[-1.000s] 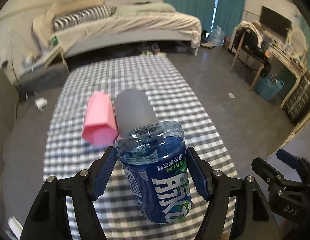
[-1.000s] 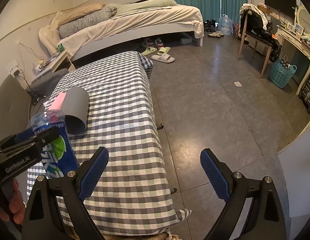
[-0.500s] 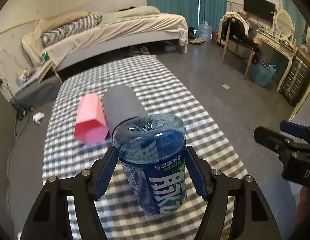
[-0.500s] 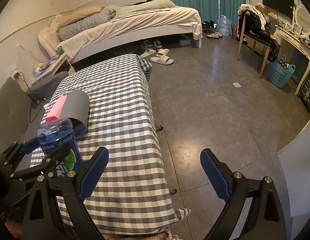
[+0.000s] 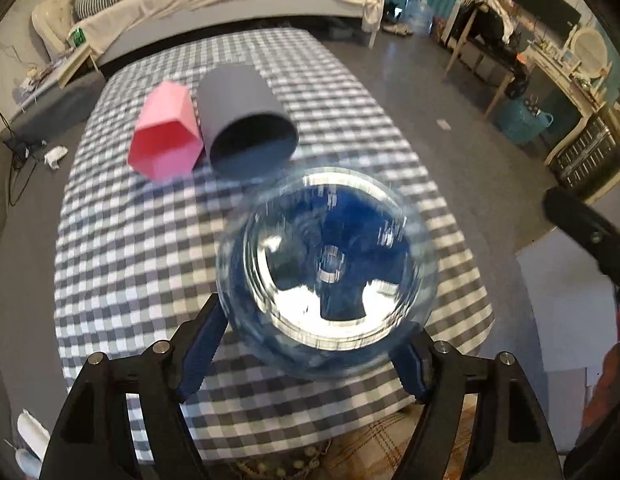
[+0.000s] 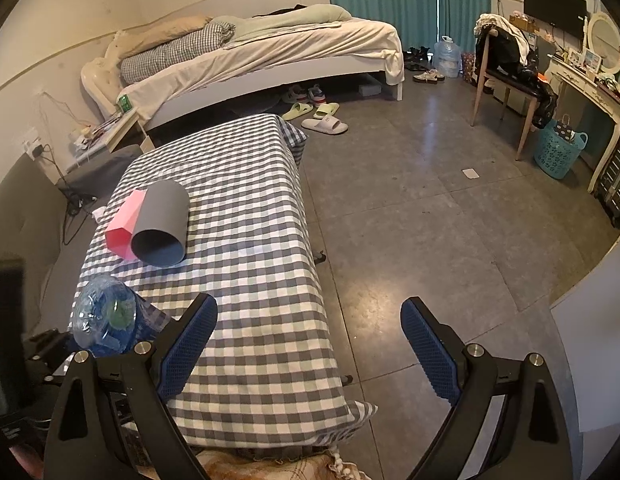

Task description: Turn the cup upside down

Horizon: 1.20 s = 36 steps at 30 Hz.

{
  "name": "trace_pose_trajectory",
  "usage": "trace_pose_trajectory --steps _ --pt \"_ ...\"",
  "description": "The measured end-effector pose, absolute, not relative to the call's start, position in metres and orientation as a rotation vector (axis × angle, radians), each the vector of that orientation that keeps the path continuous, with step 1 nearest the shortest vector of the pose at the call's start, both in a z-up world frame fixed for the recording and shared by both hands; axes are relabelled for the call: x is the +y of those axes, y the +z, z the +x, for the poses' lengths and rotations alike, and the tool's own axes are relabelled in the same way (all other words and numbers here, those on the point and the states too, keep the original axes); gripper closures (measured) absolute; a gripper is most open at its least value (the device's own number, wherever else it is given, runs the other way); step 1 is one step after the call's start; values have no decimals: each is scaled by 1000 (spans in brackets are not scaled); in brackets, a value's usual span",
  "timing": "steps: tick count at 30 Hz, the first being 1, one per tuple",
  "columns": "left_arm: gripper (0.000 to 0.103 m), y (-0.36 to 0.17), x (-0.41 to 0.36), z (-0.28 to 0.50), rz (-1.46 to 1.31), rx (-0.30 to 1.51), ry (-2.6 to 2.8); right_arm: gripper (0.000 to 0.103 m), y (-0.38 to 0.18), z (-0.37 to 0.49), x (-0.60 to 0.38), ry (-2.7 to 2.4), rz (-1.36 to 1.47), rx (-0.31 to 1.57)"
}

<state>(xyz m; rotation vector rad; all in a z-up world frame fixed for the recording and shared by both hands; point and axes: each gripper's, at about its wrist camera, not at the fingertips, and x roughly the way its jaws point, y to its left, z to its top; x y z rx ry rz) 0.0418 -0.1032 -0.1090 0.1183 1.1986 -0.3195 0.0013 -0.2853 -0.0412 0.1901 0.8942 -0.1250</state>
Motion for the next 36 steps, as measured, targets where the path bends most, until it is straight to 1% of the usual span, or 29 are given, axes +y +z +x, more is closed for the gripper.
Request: trace_pose_trajectory --steps 5,14,18,21,26,29,36 --pt "25 -143 -107 48 144 1359 -274 10 -40 -1 -287 -132 191 894" --pt "25 -147 -98 70 61 1364 -248 10 -42 5 -286 -126 179 908" --pt "25 -146 -103 61 101 1399 -241 10 -41 7 -281 -120 170 907" --pt "24 -135 -108 44 114 1385 -276 10 -37 5 -278 -115 160 903" --pt "23 -100 -97 10 111 1285 -289 10 -30 -3 -271 -103 146 890" --pt "23 -76 -79 -1 88 1181 -255 10 -24 -10 -262 -85 134 869" --pt "22 -27 -37 0 31 923 -122 10 -20 -26 -229 3 85 799"
